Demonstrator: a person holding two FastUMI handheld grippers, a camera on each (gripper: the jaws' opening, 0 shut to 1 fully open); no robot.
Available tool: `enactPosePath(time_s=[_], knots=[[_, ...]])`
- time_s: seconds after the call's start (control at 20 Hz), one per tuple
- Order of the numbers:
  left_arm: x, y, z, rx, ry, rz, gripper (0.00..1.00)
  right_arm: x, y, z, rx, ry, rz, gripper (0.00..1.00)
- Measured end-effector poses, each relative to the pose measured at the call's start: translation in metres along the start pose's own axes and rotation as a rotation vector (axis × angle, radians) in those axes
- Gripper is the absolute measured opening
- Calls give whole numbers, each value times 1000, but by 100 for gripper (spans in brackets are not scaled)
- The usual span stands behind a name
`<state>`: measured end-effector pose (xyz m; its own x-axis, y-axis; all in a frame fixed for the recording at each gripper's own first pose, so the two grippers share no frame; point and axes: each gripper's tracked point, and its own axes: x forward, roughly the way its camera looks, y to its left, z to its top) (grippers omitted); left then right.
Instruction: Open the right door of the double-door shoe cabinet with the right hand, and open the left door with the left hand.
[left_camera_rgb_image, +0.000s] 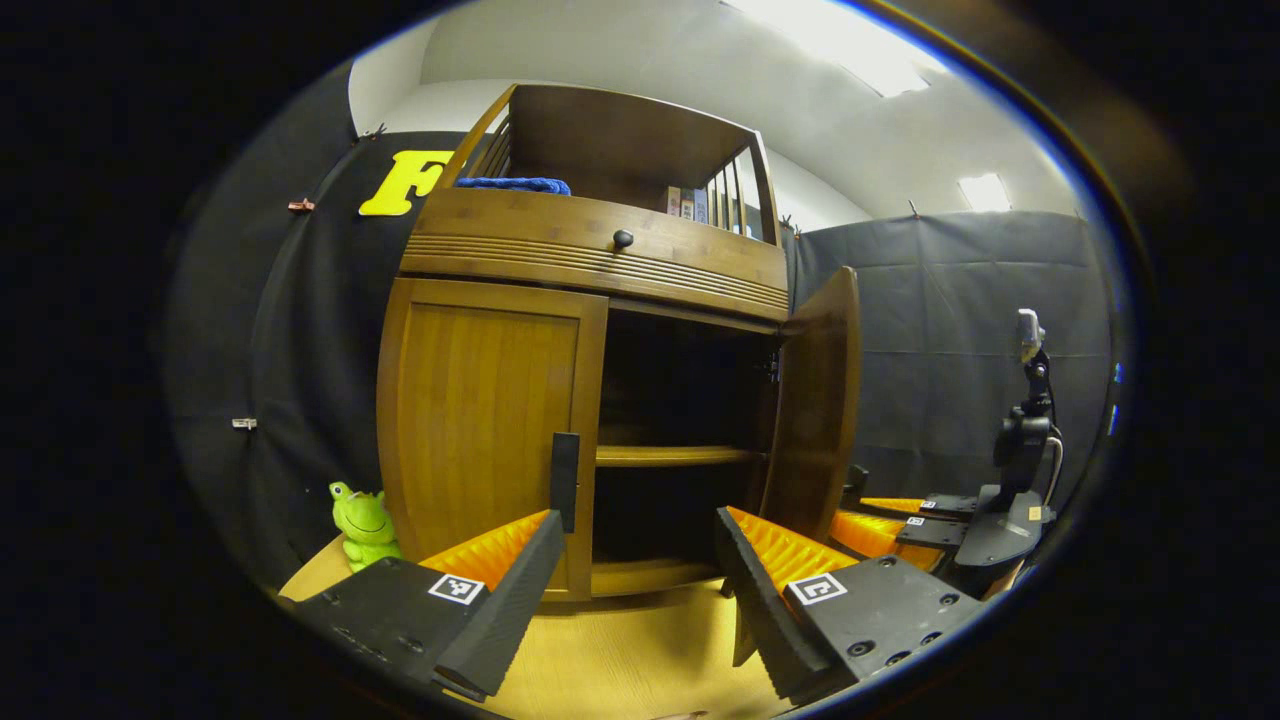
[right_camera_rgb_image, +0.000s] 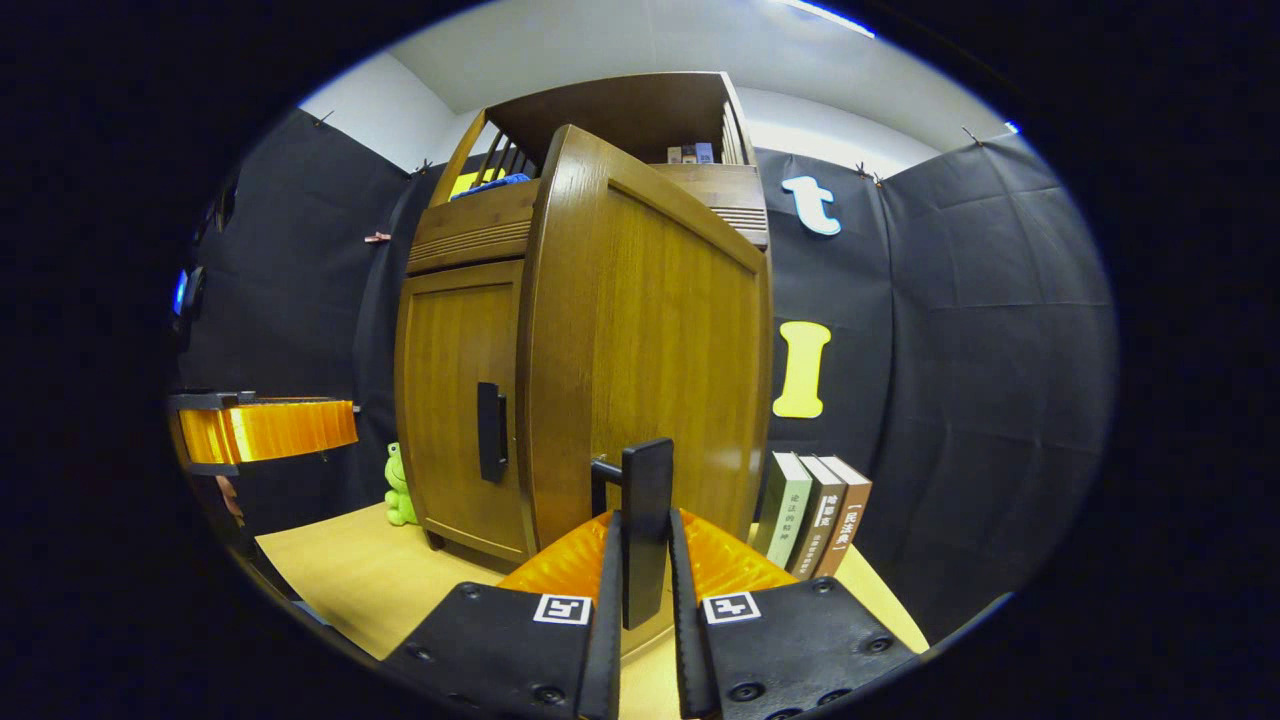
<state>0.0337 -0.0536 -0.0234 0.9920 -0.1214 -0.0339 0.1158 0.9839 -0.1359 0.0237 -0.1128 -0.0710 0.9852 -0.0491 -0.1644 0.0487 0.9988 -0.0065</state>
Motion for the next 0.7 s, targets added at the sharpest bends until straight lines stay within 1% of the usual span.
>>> enactPosePath(time_s=[0.05, 0.15, 0.2, 0.25, 0.3, 0.35, 0.4, 0.45, 0.55, 0.6, 0.65, 0.7], knots=[[1, -2, 0, -4, -1, -2, 92, -2, -5, 0, -3, -1, -7, 26], [4, -6, 1, -10, -3, -8, 92, -7, -14, 0, -1, -2, -21, 26], [5, -8, 1, -12, -6, -9, 95, -10, -20, 1, 3, -4, -31, 25], [6, -9, 2, -13, -7, -12, 95, -12, -25, 4, 6, -8, -42, 22], [8, -11, 3, -13, -7, -15, 95, -14, -33, 6, 8, -12, -56, 22], [10, -14, 2, -13, -8, -17, 98, -17, -40, 7, 11, -14, -71, 22], [11, -15, 1, -12, -7, -19, 94, -20, -46, 7, 15, -14, -80, 20], [12, -17, 1, -13, -5, -20, 95, -23, -53, 8, 14, -13, -98, 20], [16, -19, 0, -15, -5, -21, 98, -29, -73, 9, -2, -19, -142, 31], [18, -20, 1, -18, -6, -19, 92, -29, -80, 10, -1, -18, -153, 21], [19, -21, 1, -20, -7, -18, 92, -32, -85, 10, 2, -16, -160, 29], [21, -20, 0, -22, -6, -16, 94, -34, -91, 10, 2, -14, -168, 12]])
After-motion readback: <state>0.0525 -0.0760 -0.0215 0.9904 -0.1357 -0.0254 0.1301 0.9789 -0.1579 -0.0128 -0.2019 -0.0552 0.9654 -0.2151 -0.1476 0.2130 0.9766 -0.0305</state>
